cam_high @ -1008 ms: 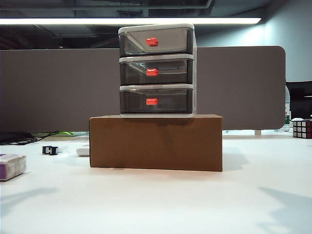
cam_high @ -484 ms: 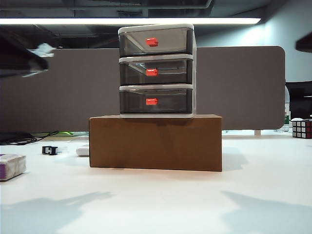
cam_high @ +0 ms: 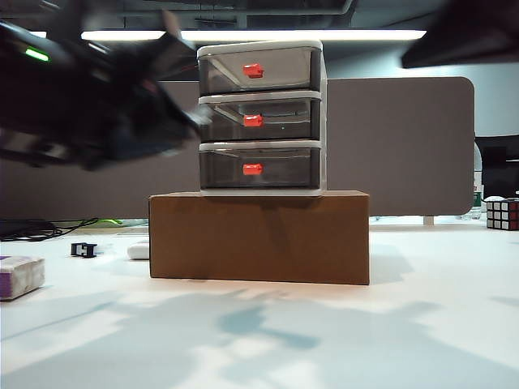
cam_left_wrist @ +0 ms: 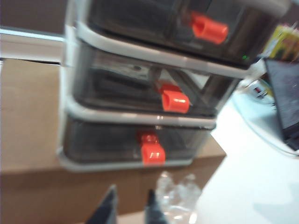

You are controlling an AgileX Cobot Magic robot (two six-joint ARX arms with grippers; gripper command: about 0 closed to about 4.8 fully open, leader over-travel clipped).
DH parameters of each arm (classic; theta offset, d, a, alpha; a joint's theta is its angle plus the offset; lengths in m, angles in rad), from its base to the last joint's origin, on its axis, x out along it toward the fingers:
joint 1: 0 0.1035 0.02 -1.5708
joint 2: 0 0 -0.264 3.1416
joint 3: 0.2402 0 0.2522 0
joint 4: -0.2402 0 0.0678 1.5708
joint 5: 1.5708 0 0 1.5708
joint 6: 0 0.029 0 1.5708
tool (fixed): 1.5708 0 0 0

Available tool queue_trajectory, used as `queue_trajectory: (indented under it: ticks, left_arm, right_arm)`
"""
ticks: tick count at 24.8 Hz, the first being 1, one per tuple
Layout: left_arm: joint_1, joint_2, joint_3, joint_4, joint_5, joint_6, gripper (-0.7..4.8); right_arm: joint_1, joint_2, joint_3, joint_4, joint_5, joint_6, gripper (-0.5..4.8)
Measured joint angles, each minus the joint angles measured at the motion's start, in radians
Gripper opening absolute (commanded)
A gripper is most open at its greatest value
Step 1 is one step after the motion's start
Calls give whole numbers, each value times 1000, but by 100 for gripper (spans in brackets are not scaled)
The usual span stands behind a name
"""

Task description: Open the second layer of the drawer on the table, pick up a pack of napkins on the table and put it in, and finally close the drawer.

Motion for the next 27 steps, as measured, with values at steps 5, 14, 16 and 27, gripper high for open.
queue_trajectory:
  ticks: [5,14,16,27]
  left_arm:
    - [-48,125,98,18,-116,89,90]
    - [-193,230,199,110,-384,252,140]
    - [-198,262,230,101,-423,262,140]
    - [-188,285,265,53,-472,266,140]
  right_arm:
    - [-1,177,122,-2,-138,-64,-5]
    - [-12,343,238,8,-267,-115,-5]
    - [-16,351,246,8,-282,-126,-5]
    - [-37,355,248,47,-301,-150,-5]
